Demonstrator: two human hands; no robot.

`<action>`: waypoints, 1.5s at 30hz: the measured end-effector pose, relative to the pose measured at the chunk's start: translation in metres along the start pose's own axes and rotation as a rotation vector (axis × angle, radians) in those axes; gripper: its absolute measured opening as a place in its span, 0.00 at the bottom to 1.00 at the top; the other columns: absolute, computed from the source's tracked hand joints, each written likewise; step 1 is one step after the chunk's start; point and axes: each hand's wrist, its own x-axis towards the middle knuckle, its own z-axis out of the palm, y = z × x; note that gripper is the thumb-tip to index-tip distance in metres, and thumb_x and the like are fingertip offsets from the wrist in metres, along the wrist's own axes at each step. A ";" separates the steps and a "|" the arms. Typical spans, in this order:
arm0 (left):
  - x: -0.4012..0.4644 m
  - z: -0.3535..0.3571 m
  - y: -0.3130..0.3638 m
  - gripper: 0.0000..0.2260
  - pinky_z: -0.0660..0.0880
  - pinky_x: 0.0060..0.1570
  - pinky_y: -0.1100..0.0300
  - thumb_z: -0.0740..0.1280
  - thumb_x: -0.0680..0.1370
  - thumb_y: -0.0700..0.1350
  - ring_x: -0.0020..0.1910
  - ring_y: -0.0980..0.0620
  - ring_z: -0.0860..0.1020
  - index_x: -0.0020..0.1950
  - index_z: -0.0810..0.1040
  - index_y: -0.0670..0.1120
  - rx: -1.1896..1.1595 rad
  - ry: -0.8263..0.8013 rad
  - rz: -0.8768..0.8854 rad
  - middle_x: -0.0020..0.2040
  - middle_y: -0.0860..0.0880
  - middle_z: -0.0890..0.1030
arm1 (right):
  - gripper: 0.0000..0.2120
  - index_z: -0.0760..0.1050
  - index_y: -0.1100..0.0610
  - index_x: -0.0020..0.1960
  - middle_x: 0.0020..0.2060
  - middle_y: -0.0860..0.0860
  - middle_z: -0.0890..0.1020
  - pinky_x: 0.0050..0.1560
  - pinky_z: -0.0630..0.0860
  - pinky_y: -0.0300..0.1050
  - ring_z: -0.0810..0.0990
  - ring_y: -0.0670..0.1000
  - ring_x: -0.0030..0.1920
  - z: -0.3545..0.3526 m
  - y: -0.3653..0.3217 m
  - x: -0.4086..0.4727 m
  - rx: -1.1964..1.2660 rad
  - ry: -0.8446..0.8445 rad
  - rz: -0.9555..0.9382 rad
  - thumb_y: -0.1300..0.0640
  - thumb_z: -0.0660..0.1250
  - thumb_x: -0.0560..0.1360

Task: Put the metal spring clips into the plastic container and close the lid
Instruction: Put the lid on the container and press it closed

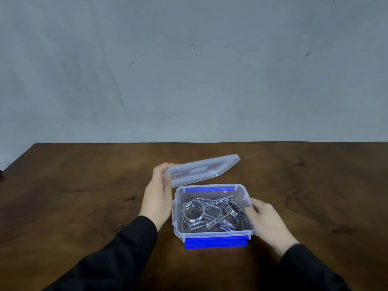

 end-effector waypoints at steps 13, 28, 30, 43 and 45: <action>-0.019 -0.012 -0.042 0.29 0.46 0.77 0.50 0.68 0.70 0.21 0.79 0.48 0.51 0.61 0.72 0.51 0.460 -0.427 0.700 0.79 0.61 0.56 | 0.14 0.81 0.42 0.56 0.48 0.40 0.85 0.46 0.76 0.35 0.82 0.39 0.51 -0.021 -0.034 -0.007 0.289 -0.036 -0.024 0.41 0.59 0.81; -0.036 -0.024 -0.053 0.21 0.60 0.75 0.53 0.61 0.80 0.29 0.78 0.56 0.53 0.61 0.81 0.52 0.143 -0.604 0.286 0.78 0.62 0.61 | 0.12 0.80 0.49 0.61 0.51 0.41 0.86 0.39 0.81 0.33 0.84 0.40 0.52 0.010 0.004 -0.043 0.375 0.227 0.003 0.59 0.68 0.79; -0.039 -0.018 -0.051 0.14 0.62 0.73 0.53 0.61 0.82 0.36 0.77 0.60 0.57 0.57 0.82 0.53 0.065 -0.451 0.152 0.75 0.62 0.66 | 0.16 0.78 0.48 0.66 0.53 0.42 0.85 0.40 0.83 0.36 0.83 0.42 0.55 0.015 0.006 -0.046 0.363 0.225 0.013 0.56 0.69 0.79; -0.028 0.002 -0.042 0.19 0.71 0.67 0.56 0.67 0.79 0.53 0.72 0.62 0.63 0.69 0.70 0.62 0.231 -0.288 -0.208 0.76 0.66 0.54 | 0.23 0.69 0.49 0.75 0.61 0.43 0.81 0.47 0.80 0.30 0.80 0.35 0.56 0.026 0.008 -0.035 0.280 0.206 -0.003 0.50 0.62 0.81; -0.011 0.000 -0.035 0.12 0.73 0.64 0.58 0.68 0.78 0.56 0.64 0.63 0.69 0.60 0.74 0.57 0.337 -0.243 -0.174 0.69 0.66 0.65 | 0.20 0.71 0.50 0.74 0.62 0.41 0.81 0.55 0.77 0.31 0.78 0.29 0.55 0.021 0.005 -0.018 0.238 0.209 -0.047 0.53 0.61 0.83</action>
